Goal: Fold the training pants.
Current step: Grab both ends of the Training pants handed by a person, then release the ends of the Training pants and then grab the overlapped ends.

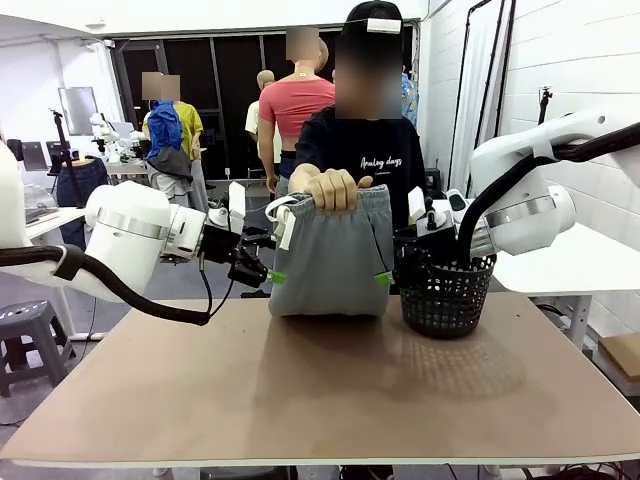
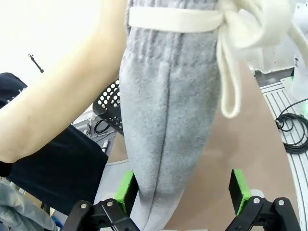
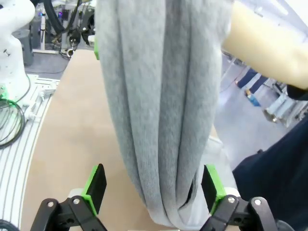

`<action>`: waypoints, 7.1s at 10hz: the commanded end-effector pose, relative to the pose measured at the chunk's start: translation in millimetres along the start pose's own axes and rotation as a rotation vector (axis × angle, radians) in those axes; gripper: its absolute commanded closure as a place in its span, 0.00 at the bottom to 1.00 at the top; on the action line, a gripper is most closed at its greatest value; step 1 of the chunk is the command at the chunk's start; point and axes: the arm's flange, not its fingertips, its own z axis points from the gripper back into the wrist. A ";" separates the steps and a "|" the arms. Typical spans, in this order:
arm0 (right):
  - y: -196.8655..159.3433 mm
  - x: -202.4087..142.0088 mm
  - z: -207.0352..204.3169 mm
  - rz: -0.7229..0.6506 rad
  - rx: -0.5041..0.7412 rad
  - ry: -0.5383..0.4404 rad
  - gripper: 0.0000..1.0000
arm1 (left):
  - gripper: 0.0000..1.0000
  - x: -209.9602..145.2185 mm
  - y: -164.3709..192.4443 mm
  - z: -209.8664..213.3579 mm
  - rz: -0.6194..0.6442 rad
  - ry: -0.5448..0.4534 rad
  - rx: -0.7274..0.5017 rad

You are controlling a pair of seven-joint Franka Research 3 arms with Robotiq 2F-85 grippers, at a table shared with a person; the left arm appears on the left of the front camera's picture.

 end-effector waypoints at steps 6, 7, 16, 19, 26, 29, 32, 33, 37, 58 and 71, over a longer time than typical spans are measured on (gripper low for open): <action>-4.6 20.7 9.1 0.061 0.013 -0.126 0.00 | 0.00 3.4 0.9 -5.4 0.033 -0.138 0.028; -4.8 21.7 9.5 0.060 0.027 -0.144 0.00 | 0.00 8.0 1.5 -7.8 0.035 -0.170 0.007; -14.6 31.9 -4.2 0.069 0.136 -0.275 0.00 | 0.00 21.4 12.9 -18.8 0.040 -0.289 -0.042; -18.4 30.9 -9.6 0.056 0.146 -0.295 0.00 | 0.00 15.8 20.8 -27.4 0.085 -0.283 -0.046; -26.7 25.8 -20.7 0.020 0.205 -0.324 0.62 | 0.67 12.7 26.8 -31.4 0.117 -0.338 -0.107; -28.5 25.6 -16.7 0.005 0.253 -0.403 1.00 | 1.00 13.8 25.8 -29.9 0.135 -0.350 -0.107; -28.4 28.9 -8.9 0.003 0.294 -0.431 1.00 | 1.00 15.1 25.9 -30.0 0.145 -0.361 -0.114; -27.7 27.9 -8.4 -0.004 0.314 -0.440 1.00 | 1.00 16.0 25.9 -30.7 0.150 -0.368 -0.123; -31.6 22.9 -15.2 -0.045 0.323 -0.408 1.00 | 1.00 13.6 28.2 -28.4 0.188 -0.428 -0.167; -21.9 18.9 -13.6 -0.026 0.313 -0.422 1.00 | 1.00 8.8 20.4 -30.9 0.159 -0.376 -0.160; -21.9 18.9 -13.6 -0.026 0.313 -0.422 1.00 | 1.00 8.8 20.4 -30.9 0.159 -0.376 -0.160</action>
